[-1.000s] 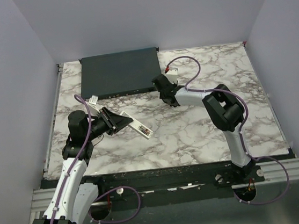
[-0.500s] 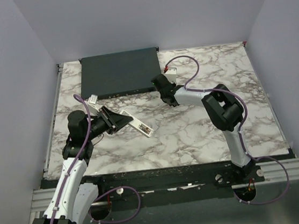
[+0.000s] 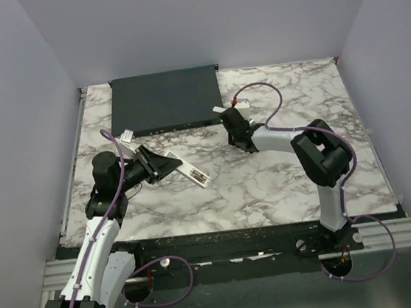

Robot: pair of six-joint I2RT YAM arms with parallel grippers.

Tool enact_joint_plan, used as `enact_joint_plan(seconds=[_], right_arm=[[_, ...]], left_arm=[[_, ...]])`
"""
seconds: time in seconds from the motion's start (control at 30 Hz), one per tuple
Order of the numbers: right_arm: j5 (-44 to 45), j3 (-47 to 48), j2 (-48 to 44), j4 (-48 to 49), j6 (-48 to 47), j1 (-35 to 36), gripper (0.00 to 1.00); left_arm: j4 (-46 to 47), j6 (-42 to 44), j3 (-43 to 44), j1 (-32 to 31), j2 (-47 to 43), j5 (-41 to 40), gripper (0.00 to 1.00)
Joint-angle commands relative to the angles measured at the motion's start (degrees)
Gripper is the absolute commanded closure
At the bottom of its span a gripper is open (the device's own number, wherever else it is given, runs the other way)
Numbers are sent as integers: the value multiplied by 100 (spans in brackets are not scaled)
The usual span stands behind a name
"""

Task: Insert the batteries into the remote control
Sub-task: Adjust the battery at the center of the board.

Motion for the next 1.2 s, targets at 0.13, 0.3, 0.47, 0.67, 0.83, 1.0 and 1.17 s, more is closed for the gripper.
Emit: enact_joint_plan(seconds=[0.13, 0.3, 0.47, 0.67, 0.83, 1.0, 1.17], right_arm=[[-2221, -2250, -2634, 814, -1083, 53, 99], [-3872, -3705, -4349, 1994, -1686, 56, 99], [-5149, -4260, -5293, 2276, -2108, 58, 99], [-6808, -5087, -6198, 3982, -2713, 57, 95], [-8220, -5684, -6973, 4615, -4104, 65, 99], [-8750, -5799, -7173, 4897, -4231, 66, 99], [-9054, -5891, -7170, 5365, -4108, 66, 99]], left_arm=[[-236, 283, 320, 277, 11, 75, 100], [-326, 424, 474, 322, 87, -2, 100], [-557, 674, 655, 328, 108, -93, 100], [-478, 738, 675, 335, 86, -8, 100], [-330, 793, 619, 333, 41, 95, 100], [-102, 715, 549, 331, 36, 219, 100], [-59, 713, 547, 325, 19, 373, 100]])
